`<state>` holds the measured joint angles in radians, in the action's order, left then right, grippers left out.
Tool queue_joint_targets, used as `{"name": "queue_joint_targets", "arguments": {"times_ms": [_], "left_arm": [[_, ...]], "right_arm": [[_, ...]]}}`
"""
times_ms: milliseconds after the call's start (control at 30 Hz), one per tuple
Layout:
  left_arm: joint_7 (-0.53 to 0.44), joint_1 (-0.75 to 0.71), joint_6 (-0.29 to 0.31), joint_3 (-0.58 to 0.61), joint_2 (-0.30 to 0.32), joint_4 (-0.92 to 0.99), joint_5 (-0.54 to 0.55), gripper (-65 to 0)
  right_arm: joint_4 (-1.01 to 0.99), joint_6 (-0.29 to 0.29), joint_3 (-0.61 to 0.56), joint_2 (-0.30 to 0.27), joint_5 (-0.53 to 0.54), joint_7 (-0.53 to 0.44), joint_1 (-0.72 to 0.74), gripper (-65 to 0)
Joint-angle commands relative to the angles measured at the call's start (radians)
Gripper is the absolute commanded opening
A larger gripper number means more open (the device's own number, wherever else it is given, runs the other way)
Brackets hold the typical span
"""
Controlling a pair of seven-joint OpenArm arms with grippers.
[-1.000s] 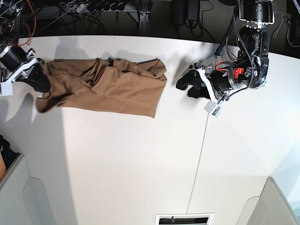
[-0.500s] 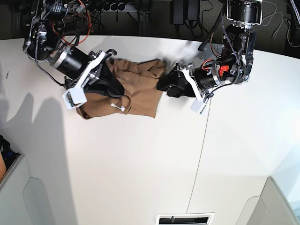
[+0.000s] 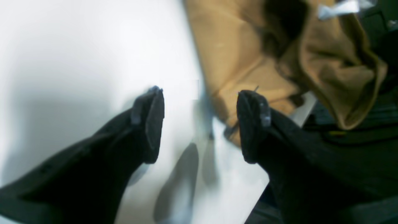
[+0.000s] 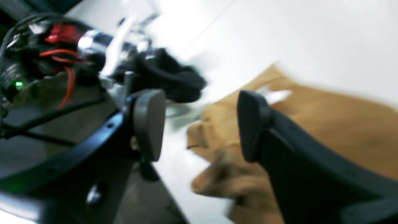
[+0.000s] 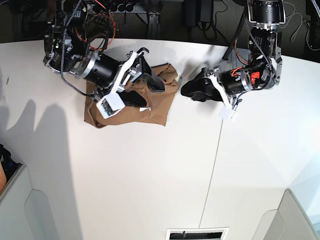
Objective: Layout the t-shirt on the table in an organized manner, then fold the t-shirt properly
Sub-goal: 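Fold the other strip end with the right gripper toward the left gripper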
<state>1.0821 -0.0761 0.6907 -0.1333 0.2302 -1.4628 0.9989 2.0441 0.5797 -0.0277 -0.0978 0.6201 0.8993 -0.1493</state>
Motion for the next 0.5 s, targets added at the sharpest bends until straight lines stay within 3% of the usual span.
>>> {"name": "queue_joint_targets", "arguments": {"times_ms": [0, 100, 167, 200, 267, 367, 433, 467], "left_arm": [[0.017, 0.009, 0.007, -0.019, 0.006, -0.043, 0.059, -25.8], [0.085, 0.003, 0.007, -0.051, 0.018, -0.146, 0.158, -31.1], [0.077, -0.006, 0.007, -0.051, 0.025, -0.24, 0.171, -38.7], [0.071, -0.01, 0.007, -0.051, 0.023, -0.286, 0.169, -42.8], [0.049, -0.013, 0.007, -0.047, 0.012, -0.36, 0.155, -48.7], [0.015, -0.012, 0.007, 0.006, -0.016, -0.409, 0.103, -57.2], [0.013, -0.013, 0.007, 0.09, -0.043, -0.41, 0.066, -64.4], [0.013, -0.013, 0.007, 0.144, -0.06, -0.409, 0.039, -65.0]], "right_arm": [[0.05, 0.0, 0.03, -0.002, 0.024, -0.026, 0.013, -28.8], [0.122, 0.0, 0.137, -0.001, 0.023, -0.037, 0.014, -29.0], [0.135, 0.0, 0.212, -0.002, 0.022, -0.053, 0.017, -34.4], [0.134, 0.0, 0.249, -0.002, 0.016, -0.056, 0.022, -41.7], [0.124, 0.0, 0.312, -0.002, -0.014, -0.058, 0.037, -64.5], [0.084, 0.0, 0.386, -0.018, -0.029, -0.08, 0.069, -65.0], [0.026, 0.0, 0.403, -0.051, -0.031, -0.098, 0.099, -65.0], [-0.014, 0.0, 0.403, -0.072, -0.038, -0.104, 0.119, -65.0]]}}
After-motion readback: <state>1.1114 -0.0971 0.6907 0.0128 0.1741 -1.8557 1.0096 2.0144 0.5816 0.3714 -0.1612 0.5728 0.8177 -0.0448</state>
